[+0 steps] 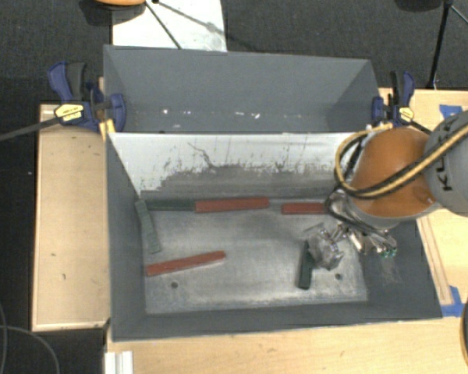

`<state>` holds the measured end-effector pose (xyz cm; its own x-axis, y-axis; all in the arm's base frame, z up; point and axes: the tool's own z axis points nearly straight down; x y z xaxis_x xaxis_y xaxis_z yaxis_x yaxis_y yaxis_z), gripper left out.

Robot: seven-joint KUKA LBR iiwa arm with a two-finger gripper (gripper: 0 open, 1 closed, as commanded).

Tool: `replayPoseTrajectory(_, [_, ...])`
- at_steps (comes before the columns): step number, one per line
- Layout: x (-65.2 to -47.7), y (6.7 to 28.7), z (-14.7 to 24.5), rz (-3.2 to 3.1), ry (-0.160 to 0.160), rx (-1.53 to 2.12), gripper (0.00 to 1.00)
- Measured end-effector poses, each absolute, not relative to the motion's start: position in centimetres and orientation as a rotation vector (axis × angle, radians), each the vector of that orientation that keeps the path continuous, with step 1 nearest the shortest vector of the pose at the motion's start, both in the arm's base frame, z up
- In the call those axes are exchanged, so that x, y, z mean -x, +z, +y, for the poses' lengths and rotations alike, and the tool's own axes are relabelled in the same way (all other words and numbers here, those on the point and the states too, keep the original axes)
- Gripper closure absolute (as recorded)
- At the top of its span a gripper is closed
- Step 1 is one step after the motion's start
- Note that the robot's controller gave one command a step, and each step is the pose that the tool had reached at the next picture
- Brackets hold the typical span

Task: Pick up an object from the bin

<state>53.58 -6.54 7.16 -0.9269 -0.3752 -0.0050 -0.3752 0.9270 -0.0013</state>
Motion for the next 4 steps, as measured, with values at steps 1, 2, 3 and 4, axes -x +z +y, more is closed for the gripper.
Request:
replayPoseTrajectory(1, [-53.5, 7.1, -6.5, 3.081, 0.001, 0.601, 0.0])
replayPoseTrajectory(2, [-53.5, 7.1, -6.5, 3.081, 0.0, 0.601, 0.0])
replayPoseTrajectory(3, [-53.3, 7.7, -5.5, 3.008, -0.001, 0.899, 0.0])
replayPoseTrajectory(4, [-50.9, 7.7, -3.3, 2.817, 0.002, 1.387, 1.0])
